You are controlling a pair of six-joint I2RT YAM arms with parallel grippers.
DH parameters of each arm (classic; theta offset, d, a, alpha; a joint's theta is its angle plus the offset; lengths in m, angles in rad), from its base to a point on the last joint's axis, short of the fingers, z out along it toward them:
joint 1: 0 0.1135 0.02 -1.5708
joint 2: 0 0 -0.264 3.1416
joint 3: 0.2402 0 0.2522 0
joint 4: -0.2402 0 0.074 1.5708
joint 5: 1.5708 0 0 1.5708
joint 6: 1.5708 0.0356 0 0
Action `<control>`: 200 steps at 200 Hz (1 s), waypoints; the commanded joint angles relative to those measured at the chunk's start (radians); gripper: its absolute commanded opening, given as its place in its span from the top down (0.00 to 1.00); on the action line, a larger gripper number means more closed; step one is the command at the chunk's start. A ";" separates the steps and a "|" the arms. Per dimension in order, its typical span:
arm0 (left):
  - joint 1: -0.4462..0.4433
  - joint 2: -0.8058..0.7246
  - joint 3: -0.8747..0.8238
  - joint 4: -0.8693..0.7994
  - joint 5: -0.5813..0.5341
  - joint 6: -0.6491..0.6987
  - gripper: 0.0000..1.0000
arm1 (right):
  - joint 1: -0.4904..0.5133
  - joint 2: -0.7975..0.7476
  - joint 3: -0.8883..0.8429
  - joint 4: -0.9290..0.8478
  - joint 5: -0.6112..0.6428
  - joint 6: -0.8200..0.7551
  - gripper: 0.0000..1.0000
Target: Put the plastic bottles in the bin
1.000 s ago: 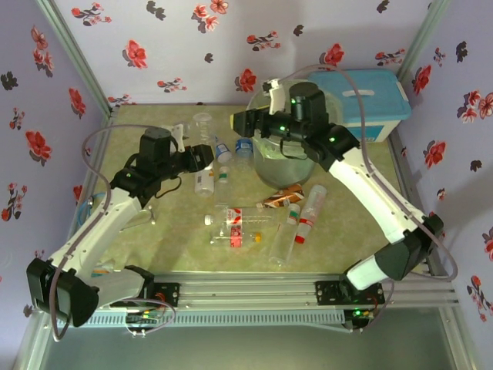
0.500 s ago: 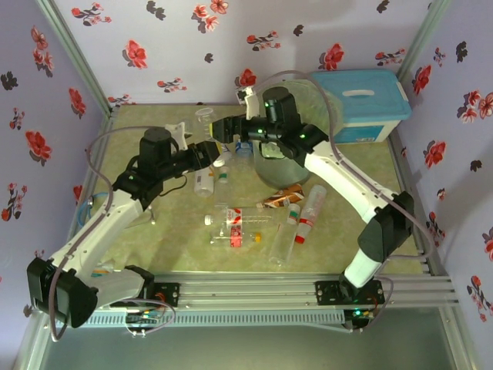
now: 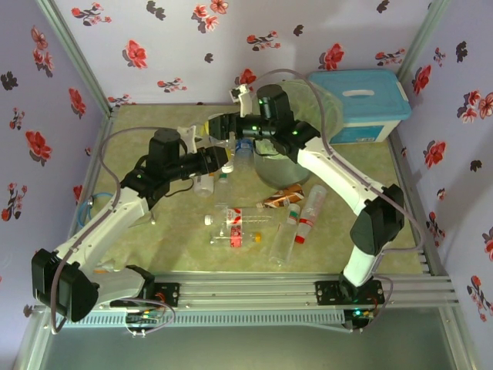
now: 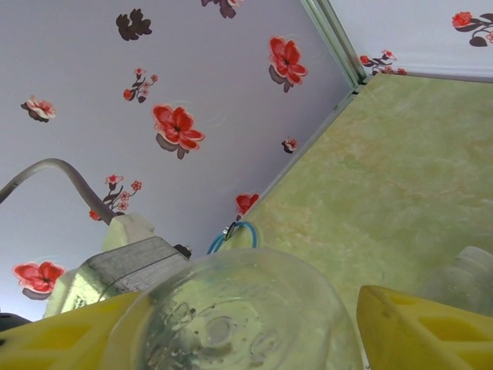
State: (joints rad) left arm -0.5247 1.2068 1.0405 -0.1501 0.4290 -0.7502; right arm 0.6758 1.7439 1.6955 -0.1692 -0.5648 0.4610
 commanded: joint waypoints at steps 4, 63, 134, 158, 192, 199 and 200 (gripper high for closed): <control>-0.005 -0.011 0.026 0.032 0.009 0.022 0.46 | -0.001 -0.009 0.017 0.021 -0.005 0.004 0.38; 0.000 -0.045 0.000 0.029 -0.027 0.026 0.29 | -0.024 -0.046 0.039 -0.011 0.045 -0.020 0.48; 0.022 -0.130 -0.065 -0.137 -0.159 0.103 0.09 | -0.199 -0.137 0.095 -0.069 0.211 -0.059 0.49; 0.022 -0.130 -0.087 -0.173 -0.209 0.110 0.09 | -0.273 -0.154 0.067 -0.035 0.214 -0.032 0.49; 0.022 -0.120 -0.100 -0.222 -0.300 0.134 0.09 | -0.345 -0.122 0.053 -0.056 0.248 -0.035 0.49; 0.022 -0.114 -0.100 -0.237 -0.321 0.141 0.09 | -0.353 -0.105 0.054 -0.069 0.255 -0.042 0.49; 0.022 -0.114 -0.100 -0.239 -0.324 0.142 0.09 | -0.354 -0.103 0.055 -0.071 0.257 -0.044 0.49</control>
State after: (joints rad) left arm -0.5102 1.0870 0.9485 -0.3279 0.2062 -0.6575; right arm 0.3500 1.6001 1.7569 -0.2291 -0.3561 0.4232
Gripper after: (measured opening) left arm 0.907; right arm 0.510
